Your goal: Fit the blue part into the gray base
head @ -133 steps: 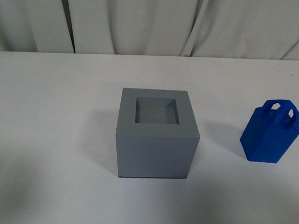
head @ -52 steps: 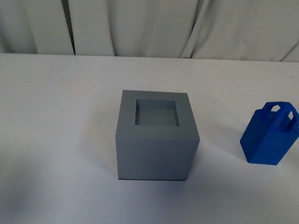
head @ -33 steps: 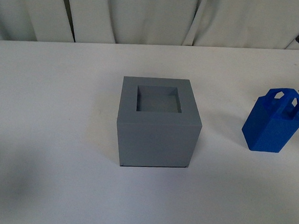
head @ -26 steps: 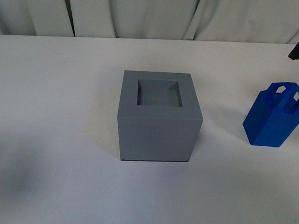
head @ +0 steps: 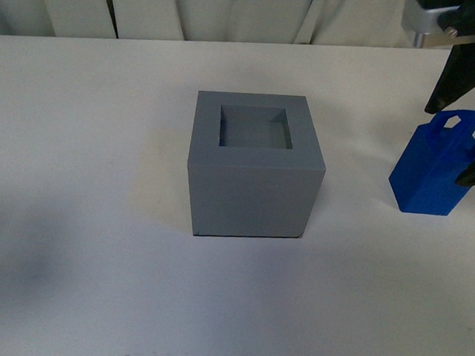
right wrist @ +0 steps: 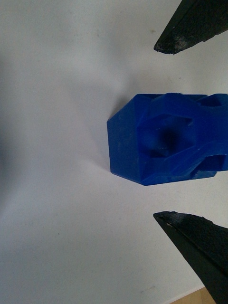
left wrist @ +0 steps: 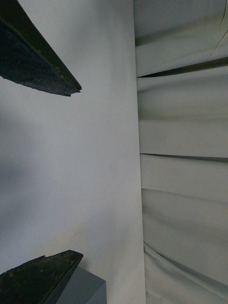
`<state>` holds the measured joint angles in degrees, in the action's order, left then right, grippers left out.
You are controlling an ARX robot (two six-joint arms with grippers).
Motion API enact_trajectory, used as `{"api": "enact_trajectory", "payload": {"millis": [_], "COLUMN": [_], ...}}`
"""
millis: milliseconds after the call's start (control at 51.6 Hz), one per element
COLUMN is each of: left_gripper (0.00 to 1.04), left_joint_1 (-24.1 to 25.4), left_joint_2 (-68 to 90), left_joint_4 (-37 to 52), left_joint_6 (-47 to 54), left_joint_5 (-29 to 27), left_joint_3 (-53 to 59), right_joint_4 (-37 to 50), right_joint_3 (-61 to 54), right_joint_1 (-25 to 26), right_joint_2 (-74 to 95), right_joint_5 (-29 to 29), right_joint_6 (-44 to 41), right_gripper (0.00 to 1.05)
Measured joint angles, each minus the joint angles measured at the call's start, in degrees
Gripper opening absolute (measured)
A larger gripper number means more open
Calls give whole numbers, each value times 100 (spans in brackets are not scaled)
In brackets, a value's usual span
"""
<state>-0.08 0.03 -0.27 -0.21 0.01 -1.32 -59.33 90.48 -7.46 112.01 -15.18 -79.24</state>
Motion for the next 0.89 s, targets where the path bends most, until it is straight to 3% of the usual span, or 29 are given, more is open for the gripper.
{"api": "enact_trajectory", "payload": {"millis": [600, 736, 891], "left_gripper": [99, 99, 99], "left_joint_1": [0, 2, 0], "left_joint_2": [0, 0, 0], "left_joint_4": [0, 0, 0], "left_joint_6": [-2, -2, 0], "left_joint_5": [0, 0, 0], "left_joint_3": [0, 0, 0], "right_joint_4": [109, 114, 125], "right_joint_3": [74, 68, 22], "right_joint_1": [-140, -140, -131], "right_joint_2": [136, 173, 188], "right_joint_5": [291, 308, 317], "right_joint_6": [59, 55, 37], "right_gripper": [97, 80, 54]}}
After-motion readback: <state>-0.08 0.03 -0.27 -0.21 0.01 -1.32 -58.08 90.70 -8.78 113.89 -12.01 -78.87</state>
